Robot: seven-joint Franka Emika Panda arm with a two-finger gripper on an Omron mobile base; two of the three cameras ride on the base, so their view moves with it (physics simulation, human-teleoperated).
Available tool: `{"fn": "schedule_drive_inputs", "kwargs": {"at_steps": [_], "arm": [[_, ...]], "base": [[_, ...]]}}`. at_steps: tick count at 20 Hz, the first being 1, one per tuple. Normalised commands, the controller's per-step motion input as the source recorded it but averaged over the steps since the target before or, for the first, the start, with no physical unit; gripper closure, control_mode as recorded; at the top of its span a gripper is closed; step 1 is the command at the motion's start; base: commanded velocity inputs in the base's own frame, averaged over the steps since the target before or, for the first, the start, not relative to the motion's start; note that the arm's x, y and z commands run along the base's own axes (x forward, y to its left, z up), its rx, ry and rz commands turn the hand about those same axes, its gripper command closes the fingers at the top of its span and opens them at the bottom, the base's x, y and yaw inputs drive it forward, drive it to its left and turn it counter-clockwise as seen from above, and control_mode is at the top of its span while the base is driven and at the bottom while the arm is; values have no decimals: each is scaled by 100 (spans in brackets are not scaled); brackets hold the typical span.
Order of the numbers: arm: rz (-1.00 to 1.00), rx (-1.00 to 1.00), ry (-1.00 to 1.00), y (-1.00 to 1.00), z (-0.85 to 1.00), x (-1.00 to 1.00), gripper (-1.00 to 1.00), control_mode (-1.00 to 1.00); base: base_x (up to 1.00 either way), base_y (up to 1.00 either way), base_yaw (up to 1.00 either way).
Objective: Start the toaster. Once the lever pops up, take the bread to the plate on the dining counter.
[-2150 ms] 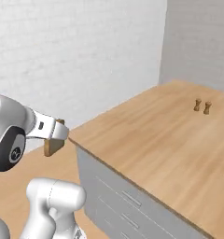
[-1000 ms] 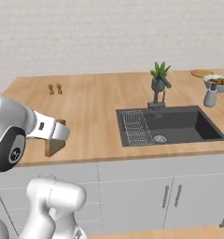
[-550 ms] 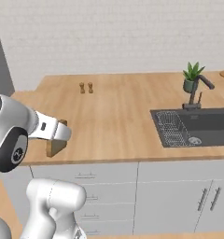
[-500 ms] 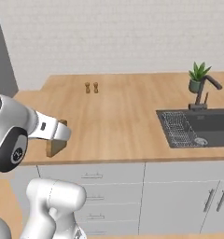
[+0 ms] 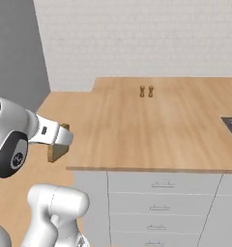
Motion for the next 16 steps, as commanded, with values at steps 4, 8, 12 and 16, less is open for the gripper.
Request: {"fn": "schedule_drive_inputs", "kwargs": {"at_steps": [4, 8, 12, 16], "arm": [[0, 0, 0, 0, 0, 0, 100, 100], [0, 0, 0, 0, 0, 0, 100, 100], [0, 0, 0, 0, 0, 0, 100, 100], [0, 0, 0, 0, 0, 0, 100, 100]], "base": [[8, 100, 11], [32, 100, 9], [49, 100, 12], [99, 44, 2]]}}
